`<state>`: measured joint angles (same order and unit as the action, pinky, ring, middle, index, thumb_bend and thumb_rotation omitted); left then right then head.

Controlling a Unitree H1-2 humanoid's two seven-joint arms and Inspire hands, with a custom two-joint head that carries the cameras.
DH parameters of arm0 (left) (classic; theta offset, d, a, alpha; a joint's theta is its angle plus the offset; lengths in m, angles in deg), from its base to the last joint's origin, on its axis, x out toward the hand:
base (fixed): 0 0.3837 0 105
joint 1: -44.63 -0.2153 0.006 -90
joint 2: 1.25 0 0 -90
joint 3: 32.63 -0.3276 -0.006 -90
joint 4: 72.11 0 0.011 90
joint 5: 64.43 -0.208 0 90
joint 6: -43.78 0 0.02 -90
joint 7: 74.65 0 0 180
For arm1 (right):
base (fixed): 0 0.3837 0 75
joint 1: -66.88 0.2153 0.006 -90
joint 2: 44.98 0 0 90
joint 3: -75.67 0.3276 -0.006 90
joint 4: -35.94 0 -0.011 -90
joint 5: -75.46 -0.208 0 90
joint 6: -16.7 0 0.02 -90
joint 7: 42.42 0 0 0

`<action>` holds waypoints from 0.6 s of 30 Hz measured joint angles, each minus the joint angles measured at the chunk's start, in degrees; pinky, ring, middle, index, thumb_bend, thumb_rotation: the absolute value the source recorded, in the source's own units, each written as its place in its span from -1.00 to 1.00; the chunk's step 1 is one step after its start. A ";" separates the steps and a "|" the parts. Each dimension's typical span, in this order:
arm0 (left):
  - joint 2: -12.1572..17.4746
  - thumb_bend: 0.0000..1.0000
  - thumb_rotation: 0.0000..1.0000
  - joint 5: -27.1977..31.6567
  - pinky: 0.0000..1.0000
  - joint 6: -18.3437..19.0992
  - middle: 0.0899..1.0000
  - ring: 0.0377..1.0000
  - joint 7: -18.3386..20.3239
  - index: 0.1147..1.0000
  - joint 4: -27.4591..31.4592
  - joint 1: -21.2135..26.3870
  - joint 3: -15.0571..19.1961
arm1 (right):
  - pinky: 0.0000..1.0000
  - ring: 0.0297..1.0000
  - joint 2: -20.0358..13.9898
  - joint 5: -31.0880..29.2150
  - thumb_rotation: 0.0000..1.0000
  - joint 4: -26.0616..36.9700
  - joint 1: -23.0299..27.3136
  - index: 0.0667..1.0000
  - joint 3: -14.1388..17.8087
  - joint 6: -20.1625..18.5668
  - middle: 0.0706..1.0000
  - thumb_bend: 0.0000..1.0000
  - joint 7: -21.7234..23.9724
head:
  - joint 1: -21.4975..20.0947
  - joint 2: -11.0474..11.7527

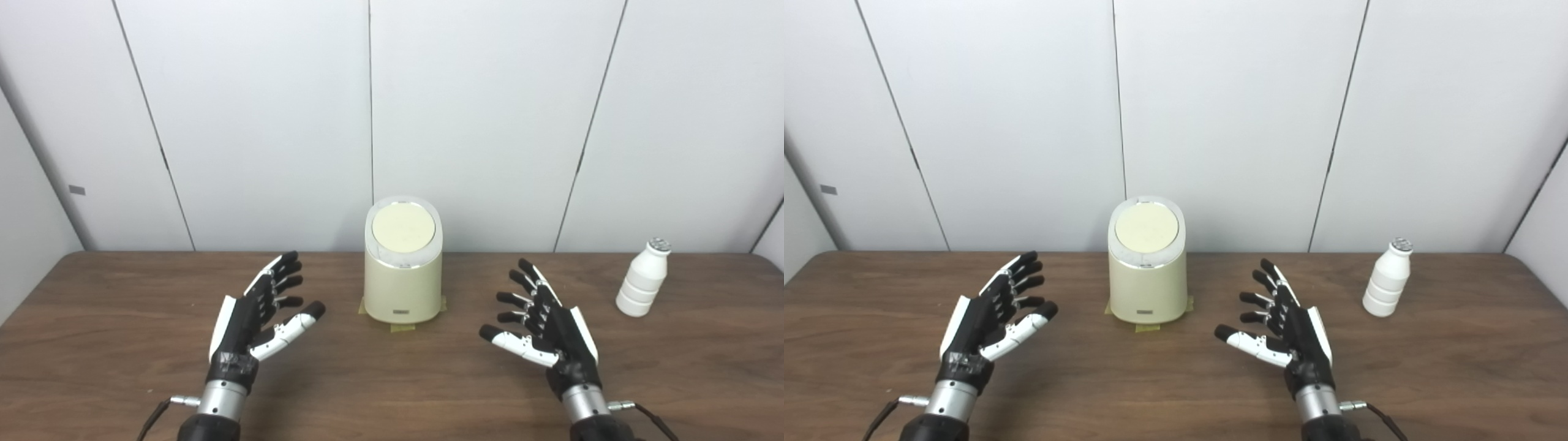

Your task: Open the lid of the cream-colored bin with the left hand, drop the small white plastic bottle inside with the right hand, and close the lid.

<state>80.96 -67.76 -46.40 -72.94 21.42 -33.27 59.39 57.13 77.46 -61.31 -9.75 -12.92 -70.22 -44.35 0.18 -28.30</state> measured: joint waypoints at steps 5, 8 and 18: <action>1.15 0.93 -0.25 -3.38 0.99 7.19 1.00 1.00 -0.32 1.00 0.80 9.06 -0.15 | 0.17 0.45 0.28 -0.21 -0.55 -2.04 0.91 0.81 -0.07 0.98 0.75 0.90 -0.18 | 0.35 0.79; 1.94 0.96 -0.24 -5.10 1.00 12.51 1.00 1.00 0.11 1.00 1.12 15.39 -1.06 | 0.15 0.43 0.28 -0.25 -0.57 -2.58 1.38 0.81 -0.05 1.52 0.75 0.88 -0.30 | 0.62 1.67; 2.89 1.00 -0.39 -13.36 1.00 18.47 1.00 1.00 0.32 1.00 -5.93 24.21 -6.25 | 0.11 0.38 0.66 -0.24 -0.66 -2.88 1.55 0.81 -0.18 1.92 0.75 0.82 -0.53 | 0.26 2.11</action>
<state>83.85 -81.13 -27.93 -72.62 15.48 -9.06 53.13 57.78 77.23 -64.19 -8.21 -13.10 -68.31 -44.88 0.44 -26.19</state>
